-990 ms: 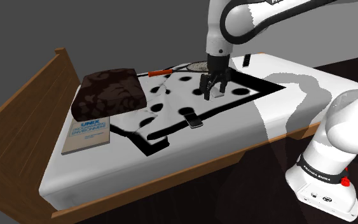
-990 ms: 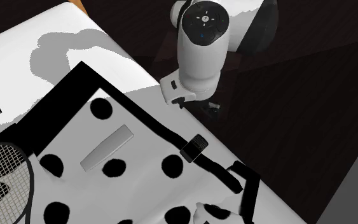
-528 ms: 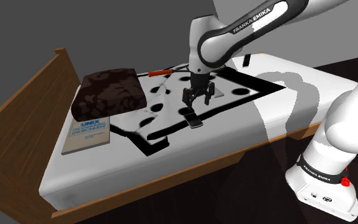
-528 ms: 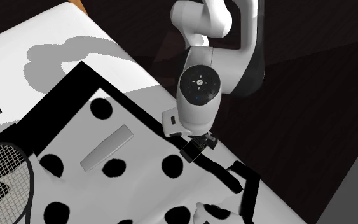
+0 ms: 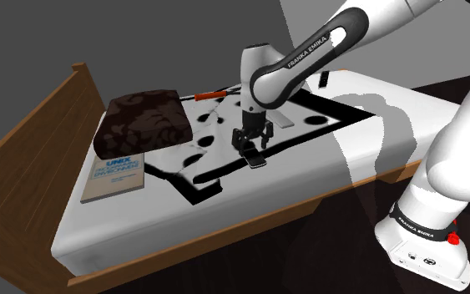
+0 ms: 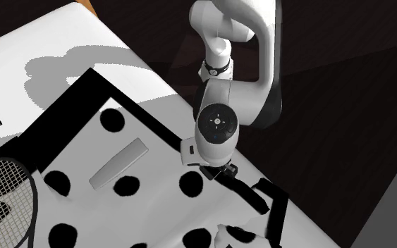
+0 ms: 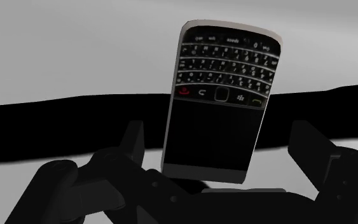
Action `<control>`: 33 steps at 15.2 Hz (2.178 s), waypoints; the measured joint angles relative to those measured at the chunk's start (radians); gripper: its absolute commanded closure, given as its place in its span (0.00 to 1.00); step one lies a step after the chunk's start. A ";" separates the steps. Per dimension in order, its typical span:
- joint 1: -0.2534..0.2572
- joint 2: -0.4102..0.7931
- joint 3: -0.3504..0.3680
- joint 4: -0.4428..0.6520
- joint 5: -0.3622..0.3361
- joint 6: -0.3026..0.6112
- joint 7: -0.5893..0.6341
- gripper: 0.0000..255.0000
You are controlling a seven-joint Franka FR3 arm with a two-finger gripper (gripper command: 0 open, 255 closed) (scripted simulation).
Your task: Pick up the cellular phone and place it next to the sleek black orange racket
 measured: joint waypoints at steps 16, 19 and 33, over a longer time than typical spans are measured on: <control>0.001 0.032 0.002 -0.015 -0.009 0.048 0.007 1.00; 0.001 0.032 0.002 -0.015 -0.008 0.048 0.007 1.00; 0.001 -0.065 -0.002 0.056 0.012 -0.118 0.000 1.00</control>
